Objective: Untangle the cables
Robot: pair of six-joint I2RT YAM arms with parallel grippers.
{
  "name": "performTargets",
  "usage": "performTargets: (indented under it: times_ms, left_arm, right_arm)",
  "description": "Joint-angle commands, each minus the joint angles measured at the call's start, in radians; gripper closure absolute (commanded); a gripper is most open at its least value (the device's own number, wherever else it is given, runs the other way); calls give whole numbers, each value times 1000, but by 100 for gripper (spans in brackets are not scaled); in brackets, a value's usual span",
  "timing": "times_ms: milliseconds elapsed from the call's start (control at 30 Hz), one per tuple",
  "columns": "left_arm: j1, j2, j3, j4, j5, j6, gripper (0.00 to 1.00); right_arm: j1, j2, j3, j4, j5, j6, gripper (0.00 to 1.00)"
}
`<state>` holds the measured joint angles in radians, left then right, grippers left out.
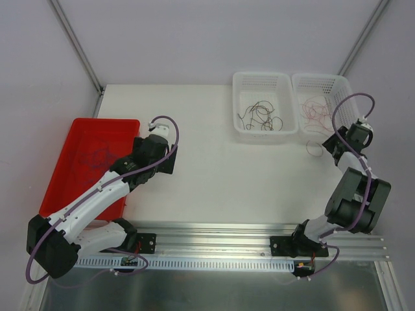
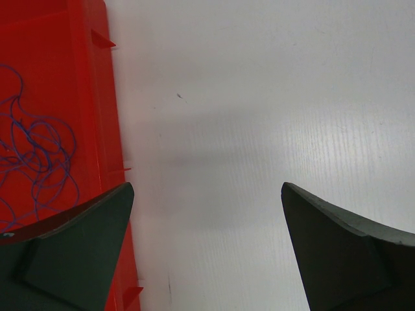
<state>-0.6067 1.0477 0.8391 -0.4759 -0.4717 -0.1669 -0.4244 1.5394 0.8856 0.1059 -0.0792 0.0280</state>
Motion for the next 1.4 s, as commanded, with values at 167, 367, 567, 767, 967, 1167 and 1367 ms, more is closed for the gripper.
performTargets:
  times_ms: [167, 367, 567, 767, 967, 1167, 1367]
  left_arm:
    - [12, -15, -3, 16, 27, 15, 1]
    - [13, -15, -2, 16, 27, 15, 1]
    - [12, -8, -2, 14, 31, 15, 1]
    - [12, 0, -2, 14, 31, 18, 1]
    - [12, 6, 0, 14, 31, 20, 1]
    - [12, 11, 0, 14, 35, 20, 1]
    - [10, 14, -3, 14, 35, 21, 1]
  right_arm:
    - [-77, -130, -88, 100, 44, 485, 48]
    - [-108, -105, -76, 29, 70, 763, 55]
    - [-108, -47, -54, 9, 71, 932, 54]
    - [-99, 16, -46, 52, 67, 1046, 53]
    - [-97, 39, -45, 106, 72, 1107, 53]
    - [-96, 77, -16, 121, 88, 1138, 52]
    - [-90, 119, -1, 153, 56, 1155, 52]
